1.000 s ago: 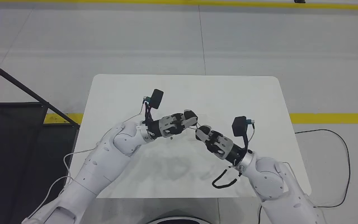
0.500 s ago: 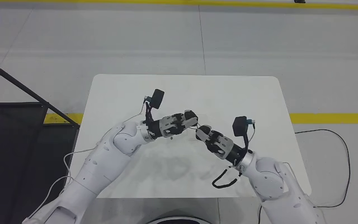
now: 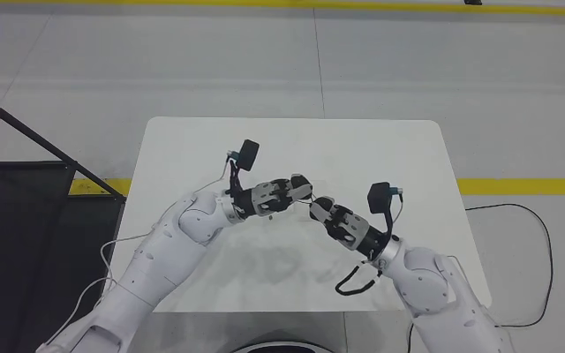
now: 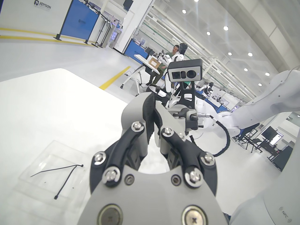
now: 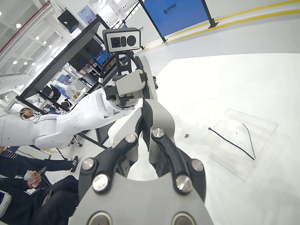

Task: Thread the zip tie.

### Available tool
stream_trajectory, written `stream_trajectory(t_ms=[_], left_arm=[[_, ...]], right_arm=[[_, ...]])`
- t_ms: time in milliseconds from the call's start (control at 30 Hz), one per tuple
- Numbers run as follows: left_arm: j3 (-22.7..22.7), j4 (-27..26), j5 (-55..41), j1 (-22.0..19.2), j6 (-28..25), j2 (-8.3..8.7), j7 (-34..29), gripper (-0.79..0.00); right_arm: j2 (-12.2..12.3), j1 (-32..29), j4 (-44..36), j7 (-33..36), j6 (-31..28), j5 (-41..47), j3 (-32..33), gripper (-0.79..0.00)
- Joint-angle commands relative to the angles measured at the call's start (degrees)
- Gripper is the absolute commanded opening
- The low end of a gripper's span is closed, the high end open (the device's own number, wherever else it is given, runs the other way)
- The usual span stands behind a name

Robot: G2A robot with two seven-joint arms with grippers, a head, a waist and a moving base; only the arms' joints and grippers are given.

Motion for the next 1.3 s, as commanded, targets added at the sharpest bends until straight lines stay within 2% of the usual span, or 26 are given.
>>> stream_trajectory(t_ms=[0,200,300,400,567,833,867,933,1033,1167,1267], left_arm=[[-0.6,-0.22,0.17,0.15,0.34,0.04,0.61,-0.785],[-6.15,-3.01,2.83,2.94,1.92,0.98,4.32,-0.785],[-10.03,-5.22,4.21,6.08,2.72,1.76,6.28,-0.785],[-14.2,-6.88,4.67,9.4,4.18,2.68,6.85,-0.785],[-19.64,-10.08,5.96,14.47,5.9,3.79,7.48,-0.785],[-19.89,-10.26,5.99,14.71,5.89,3.86,7.37,-0.785],[-19.76,-10.42,5.98,14.8,6.07,3.84,7.33,-0.785],[-19.01,-11.36,5.2,15.06,7.2,3.7,7.05,-0.785],[-18.86,-11.37,4.07,14.68,9.23,3.56,7.24,-0.785],[-19.91,-10.57,1.9,15.21,8.94,3.65,7.6,-0.785],[-21.54,-9.49,0.3,15.98,8.1,3.9,7.68,-0.785]], right_arm=[[-0.01,0.04,-0.1,0.2,0.49,-0.07,0.13,0.0],[0.24,-0.52,-1.64,2.23,2.63,-1.59,1.67,0.0],[0.34,-0.42,-3.58,3.97,5.69,-4.4,1.97,0.0],[0.16,0.48,-5.43,4.29,11.14,-8.67,1.32,0.0],[0.06,1.09,-5.96,5.87,11.63,-9.33,0.25,0.0],[0.06,1.08,-6.14,6.17,11.79,-10.66,-0.14,0.0],[0.02,1.36,-6.51,6.98,13.31,-13.33,-0.85,0.0],[-0.36,2.34,-8.13,7.6,20.33,-19.75,-3.13,0.0],[-1.28,5.15,-9.66,10.42,28.17,-29.16,-9.25,0.0],[-3.11,12.25,-6.74,18.4,36.15,-38.79,-17.35,0.0],[-5.34,19.8,-1.21,25.54,40.58,-41.25,-23.06,0.0]])
